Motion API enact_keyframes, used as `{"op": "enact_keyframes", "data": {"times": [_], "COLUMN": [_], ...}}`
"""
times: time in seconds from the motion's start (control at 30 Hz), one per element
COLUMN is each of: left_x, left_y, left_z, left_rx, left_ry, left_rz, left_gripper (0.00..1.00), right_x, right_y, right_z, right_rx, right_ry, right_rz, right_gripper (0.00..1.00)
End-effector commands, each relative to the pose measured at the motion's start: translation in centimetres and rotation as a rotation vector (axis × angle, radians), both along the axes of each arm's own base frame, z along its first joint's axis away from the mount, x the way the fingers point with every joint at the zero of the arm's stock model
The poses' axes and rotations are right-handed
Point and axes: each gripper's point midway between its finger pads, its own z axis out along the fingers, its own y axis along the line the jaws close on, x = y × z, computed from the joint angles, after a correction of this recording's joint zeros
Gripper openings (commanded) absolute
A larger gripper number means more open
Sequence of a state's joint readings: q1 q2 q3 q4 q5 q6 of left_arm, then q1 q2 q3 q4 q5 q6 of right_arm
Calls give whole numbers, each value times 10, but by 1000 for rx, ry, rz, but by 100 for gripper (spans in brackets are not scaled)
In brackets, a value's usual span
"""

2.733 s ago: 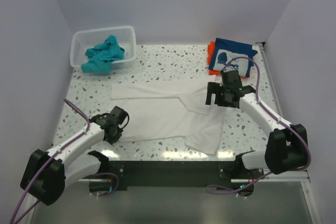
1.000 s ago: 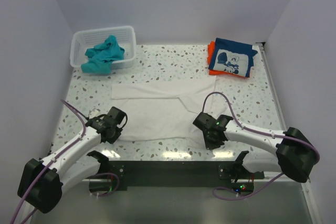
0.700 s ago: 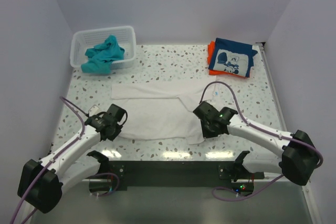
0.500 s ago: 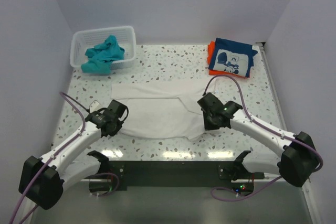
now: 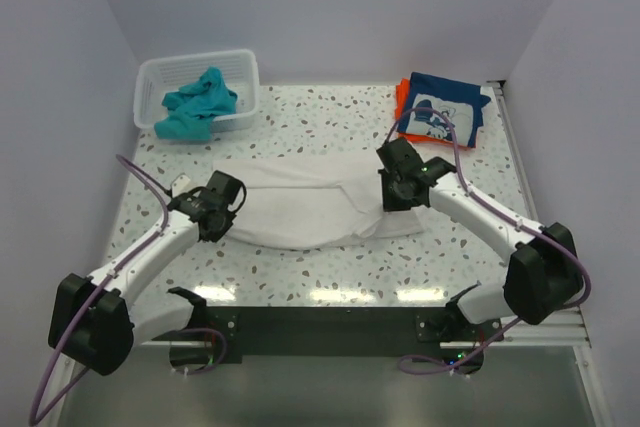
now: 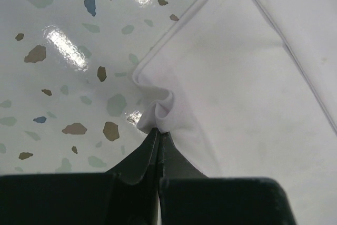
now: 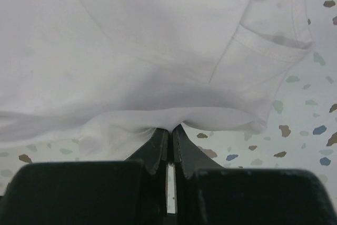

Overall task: Fold and stack the t-shirts
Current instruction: Fold the tshirt

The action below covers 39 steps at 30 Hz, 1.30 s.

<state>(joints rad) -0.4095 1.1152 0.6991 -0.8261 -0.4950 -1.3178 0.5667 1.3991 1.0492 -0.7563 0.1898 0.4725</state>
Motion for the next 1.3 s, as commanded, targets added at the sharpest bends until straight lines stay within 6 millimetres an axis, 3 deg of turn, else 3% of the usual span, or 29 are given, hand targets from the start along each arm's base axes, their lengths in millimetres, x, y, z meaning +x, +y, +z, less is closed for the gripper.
{"op": "enact_keyframes", "data": {"times": [0.0,0.2,0.77,1.1,1.27], "left_x": [25,42,88,103,120], "left_y": [7,12,13,24,21], "left_z": [19,25,17,-5,-7], "left_rx": [39,43,21,20,18], "left_ry": [-62,-74,-24,51,47], "left_rz": [7,11,-55,-39,-74], "left_gripper": [0,0,0,0,8], "right_x": [26,45,92,116,127], "right_y": [9,5,0,-1,-4], "right_z": [19,20,21,2,-6], "right_rx": [43,41,29,31,34], "right_ry": [-58,-49,-23,17,28], "right_rz": [22,10,2,-28,-42], "right_gripper": [0,0,0,0,0]}}
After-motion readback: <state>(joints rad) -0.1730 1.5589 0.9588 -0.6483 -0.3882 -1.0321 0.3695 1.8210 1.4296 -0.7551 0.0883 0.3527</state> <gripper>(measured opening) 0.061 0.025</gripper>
